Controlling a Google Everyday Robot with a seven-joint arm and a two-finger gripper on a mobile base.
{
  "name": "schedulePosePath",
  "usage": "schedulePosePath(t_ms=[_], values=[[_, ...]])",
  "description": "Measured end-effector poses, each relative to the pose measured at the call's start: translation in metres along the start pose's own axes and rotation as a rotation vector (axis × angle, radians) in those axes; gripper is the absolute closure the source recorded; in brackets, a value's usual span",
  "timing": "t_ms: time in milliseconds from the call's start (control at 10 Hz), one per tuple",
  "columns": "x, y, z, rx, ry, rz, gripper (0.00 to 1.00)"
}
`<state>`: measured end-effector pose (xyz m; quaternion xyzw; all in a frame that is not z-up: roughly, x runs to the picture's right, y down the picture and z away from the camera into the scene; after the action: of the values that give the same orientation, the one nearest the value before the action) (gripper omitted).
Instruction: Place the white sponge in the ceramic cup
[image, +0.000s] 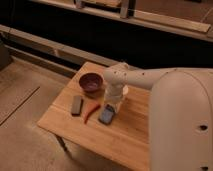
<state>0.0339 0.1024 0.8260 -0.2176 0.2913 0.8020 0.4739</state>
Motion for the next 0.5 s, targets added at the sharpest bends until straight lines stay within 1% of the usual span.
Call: schedulePosePath(t_ms=[100, 200, 300, 400, 500], values=[[-0.003, 0.006, -0.02, 0.002, -0.057, -0.026, 1.0], [-0.002, 0.014, -0.038, -0.008, -0.106, -0.051, 1.0], [0.004, 0.025, -0.062, -0.025, -0.164, -0.084, 1.0], [0.01, 0.033, -0.08, -0.036, -0.208, -0.108, 1.0], [0.018, 0.039, -0.106, -0.042, -0.274, -0.134, 1.0]])
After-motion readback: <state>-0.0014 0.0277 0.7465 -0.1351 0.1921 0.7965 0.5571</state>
